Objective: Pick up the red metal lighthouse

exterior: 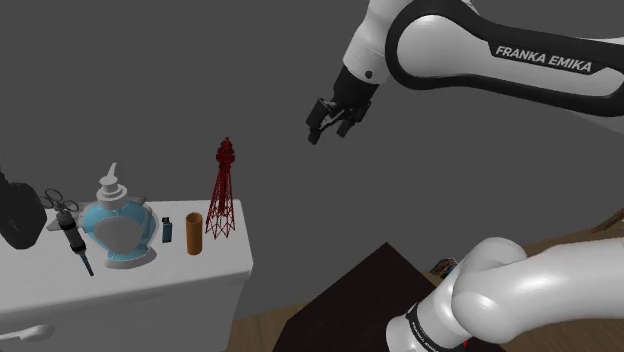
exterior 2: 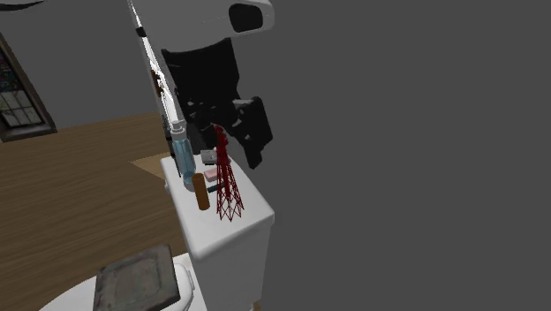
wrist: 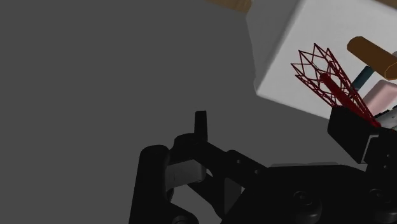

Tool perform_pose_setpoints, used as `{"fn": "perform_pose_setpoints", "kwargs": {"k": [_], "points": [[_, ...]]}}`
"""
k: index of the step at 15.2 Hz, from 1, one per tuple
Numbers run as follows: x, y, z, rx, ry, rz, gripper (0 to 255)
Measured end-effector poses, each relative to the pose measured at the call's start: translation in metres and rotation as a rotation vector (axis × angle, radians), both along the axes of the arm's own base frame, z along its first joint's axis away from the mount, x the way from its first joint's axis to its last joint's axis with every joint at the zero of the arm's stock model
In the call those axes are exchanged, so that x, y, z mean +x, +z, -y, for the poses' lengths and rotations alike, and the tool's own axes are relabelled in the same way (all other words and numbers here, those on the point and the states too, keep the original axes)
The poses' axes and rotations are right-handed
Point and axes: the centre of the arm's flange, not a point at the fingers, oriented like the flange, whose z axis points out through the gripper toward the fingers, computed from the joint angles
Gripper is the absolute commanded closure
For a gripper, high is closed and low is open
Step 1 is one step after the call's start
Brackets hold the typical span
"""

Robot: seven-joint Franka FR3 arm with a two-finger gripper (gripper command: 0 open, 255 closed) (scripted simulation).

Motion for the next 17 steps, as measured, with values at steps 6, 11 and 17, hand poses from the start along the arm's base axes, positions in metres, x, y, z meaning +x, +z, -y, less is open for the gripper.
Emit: {"fn": "perform_pose_setpoints", "kwargs": {"k": [6, 11, 17], "points": [[0.041, -0.013, -0.058, 0.050, -0.031, 0.026, 0], [0.077, -0.021, -0.105, 0.091, -0.056, 0.047, 0], [0.109, -0.029, -0.154, 0.133, -0.083, 0.067, 0]]}}
